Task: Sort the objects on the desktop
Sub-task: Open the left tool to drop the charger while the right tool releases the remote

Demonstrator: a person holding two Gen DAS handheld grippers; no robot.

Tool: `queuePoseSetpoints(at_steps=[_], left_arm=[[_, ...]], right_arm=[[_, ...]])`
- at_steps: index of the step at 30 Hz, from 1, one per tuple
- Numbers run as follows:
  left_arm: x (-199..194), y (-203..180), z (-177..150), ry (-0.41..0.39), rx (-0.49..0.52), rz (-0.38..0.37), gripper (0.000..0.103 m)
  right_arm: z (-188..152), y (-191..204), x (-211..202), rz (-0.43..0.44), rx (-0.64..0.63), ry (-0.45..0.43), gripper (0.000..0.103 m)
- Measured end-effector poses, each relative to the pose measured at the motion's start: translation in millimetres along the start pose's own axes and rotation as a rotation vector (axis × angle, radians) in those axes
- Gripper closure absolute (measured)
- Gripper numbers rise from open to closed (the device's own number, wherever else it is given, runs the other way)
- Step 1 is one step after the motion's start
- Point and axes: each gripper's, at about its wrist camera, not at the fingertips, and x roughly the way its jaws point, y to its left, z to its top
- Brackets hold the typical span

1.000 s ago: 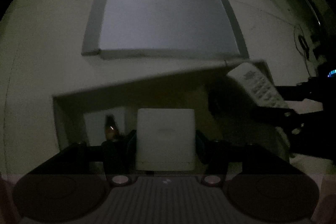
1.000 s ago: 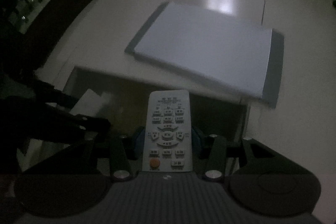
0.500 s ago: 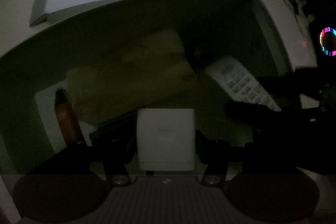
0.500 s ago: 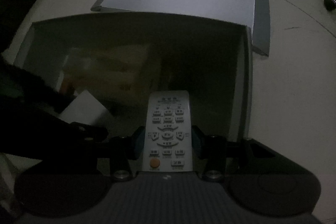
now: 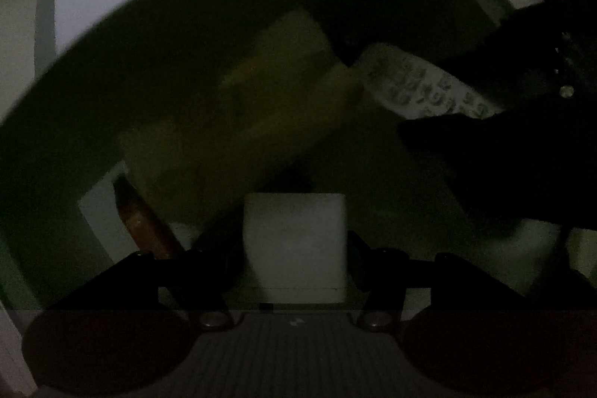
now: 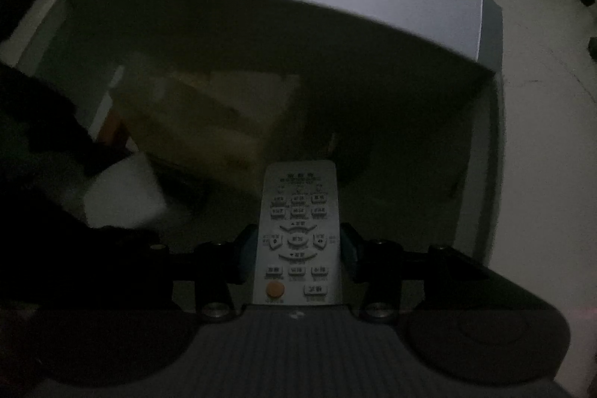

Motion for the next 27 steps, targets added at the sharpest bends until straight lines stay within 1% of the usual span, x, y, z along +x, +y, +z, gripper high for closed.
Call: queuePoseSetpoints(at_steps=[3,7,10,16,19,21,24,27], left_arm=[[6.1,3.9,-5.9,0.006,-0.065,0.005,0.052],[8.9,5.1,-11.5,-0.015,-0.107,0.024,0.052],[9.2,6.4,-14.4,-0.027,-0.138,0.008,0.052],[17.4,2.0,-26.9,-0.001,-0.167,0.009,0.052],[23.9,1.6,-32.7,0.019,-0.183,0.013,0.052],[26.3,0.3,-35.7,0.026,-0.178,0.013,0.051],[26.9,-5.7,-36.1,0.037,-0.135,0.022,0.051],[25.8,-9.2,-39.2,0.045,-0.113,0.025,0.051]], right_arm=[[3.0,-0.9,13.0,-0.017,0.012,0.024,0.054],[4.8,-1.5,27.7,-0.033,0.035,0.059,0.054],[6.3,2.4,37.8,-0.033,0.033,0.059,0.054],[4.7,3.1,61.2,-0.066,0.017,0.09,0.054],[4.2,0.4,65.9,-0.068,0.02,0.093,0.054],[4.3,0.6,65.8,-0.073,0.014,0.087,0.054],[3.2,-0.6,64.7,-0.072,0.01,0.085,0.054],[1.6,-5.9,63.8,-0.053,0.027,0.101,0.049]])
